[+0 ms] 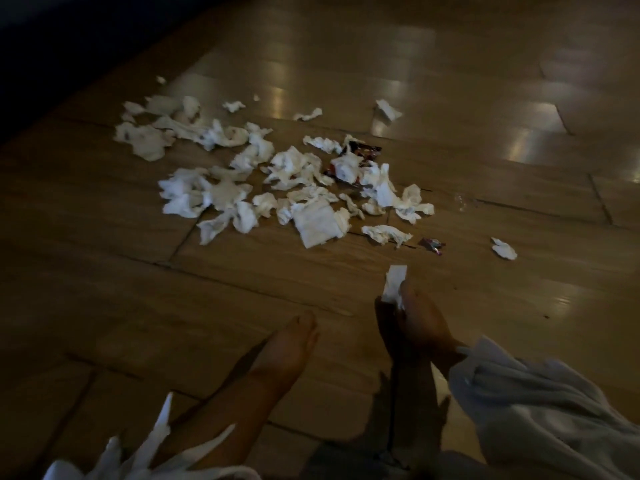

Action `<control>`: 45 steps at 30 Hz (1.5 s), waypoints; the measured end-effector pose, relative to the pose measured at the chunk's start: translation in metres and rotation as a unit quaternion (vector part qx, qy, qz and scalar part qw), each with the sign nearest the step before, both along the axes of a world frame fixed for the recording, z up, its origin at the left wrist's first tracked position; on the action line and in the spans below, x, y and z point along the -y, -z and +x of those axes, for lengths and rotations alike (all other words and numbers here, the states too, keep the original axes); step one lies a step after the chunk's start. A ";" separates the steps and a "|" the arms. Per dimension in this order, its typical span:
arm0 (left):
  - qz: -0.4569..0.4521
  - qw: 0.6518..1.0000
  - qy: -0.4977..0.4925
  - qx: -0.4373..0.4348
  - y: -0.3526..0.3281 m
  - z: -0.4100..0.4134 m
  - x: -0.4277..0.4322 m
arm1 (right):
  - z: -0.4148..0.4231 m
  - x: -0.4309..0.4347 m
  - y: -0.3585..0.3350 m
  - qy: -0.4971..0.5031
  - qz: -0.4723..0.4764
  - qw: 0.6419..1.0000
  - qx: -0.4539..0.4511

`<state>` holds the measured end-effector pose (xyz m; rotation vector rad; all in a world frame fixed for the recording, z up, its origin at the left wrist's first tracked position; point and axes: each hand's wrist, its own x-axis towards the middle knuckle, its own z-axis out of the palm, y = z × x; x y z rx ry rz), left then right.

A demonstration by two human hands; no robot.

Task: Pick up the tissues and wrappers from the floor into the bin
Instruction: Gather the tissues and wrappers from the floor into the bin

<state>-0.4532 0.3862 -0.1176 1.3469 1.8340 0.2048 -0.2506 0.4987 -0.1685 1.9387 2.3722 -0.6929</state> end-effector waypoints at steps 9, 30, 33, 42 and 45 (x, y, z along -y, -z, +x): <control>0.181 0.973 -0.136 -0.043 -0.091 -0.165 0.061 | -0.179 0.066 -0.101 -0.140 -0.003 0.942 -0.305; 0.469 0.569 -0.671 -0.077 -0.212 -0.505 0.368 | -0.633 0.361 -0.266 -0.403 -0.134 0.791 -0.441; 0.498 0.488 -0.714 -0.057 -0.213 -0.527 0.408 | -0.676 0.404 -0.272 -0.389 -0.195 0.779 -0.452; 0.524 0.256 -0.812 0.025 -0.220 -0.568 0.472 | -0.781 0.488 -0.276 -0.298 -0.339 0.810 -0.374; 0.517 0.238 -0.820 0.056 -0.211 -0.574 0.477 | -0.796 0.499 -0.277 -0.264 -0.386 0.811 -0.351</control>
